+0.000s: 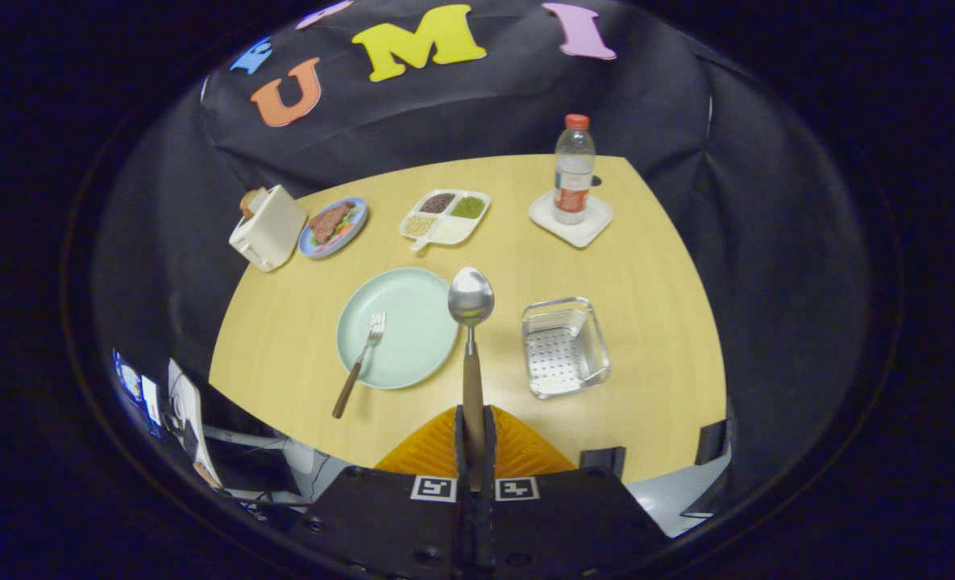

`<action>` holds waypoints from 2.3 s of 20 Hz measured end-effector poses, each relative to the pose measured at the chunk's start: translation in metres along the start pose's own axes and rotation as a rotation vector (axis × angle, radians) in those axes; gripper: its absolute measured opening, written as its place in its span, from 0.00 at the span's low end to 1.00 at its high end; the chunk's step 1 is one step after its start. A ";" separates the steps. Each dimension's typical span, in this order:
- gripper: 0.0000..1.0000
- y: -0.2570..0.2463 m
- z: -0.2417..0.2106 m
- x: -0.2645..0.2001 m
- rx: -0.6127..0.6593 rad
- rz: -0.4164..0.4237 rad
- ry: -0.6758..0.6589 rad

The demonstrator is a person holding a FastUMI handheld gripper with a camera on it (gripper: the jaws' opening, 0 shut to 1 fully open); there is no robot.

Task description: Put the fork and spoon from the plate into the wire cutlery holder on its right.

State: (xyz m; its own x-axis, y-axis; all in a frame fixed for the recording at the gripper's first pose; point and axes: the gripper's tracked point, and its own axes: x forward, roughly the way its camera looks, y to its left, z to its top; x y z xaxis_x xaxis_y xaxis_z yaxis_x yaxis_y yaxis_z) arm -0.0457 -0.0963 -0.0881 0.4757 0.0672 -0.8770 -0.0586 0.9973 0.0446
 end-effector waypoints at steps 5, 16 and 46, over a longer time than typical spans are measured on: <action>0.03 -0.045 -0.020 0.007 0.093 -0.013 0.082; 0.08 -0.050 -0.007 0.022 0.179 -0.023 0.119; 0.90 0.215 -0.070 0.146 0.067 0.092 0.198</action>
State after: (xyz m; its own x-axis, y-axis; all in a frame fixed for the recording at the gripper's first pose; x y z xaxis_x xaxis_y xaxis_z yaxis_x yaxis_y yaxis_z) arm -0.0505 0.1257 -0.2406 0.2894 0.1570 -0.9443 -0.0320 0.9875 0.1543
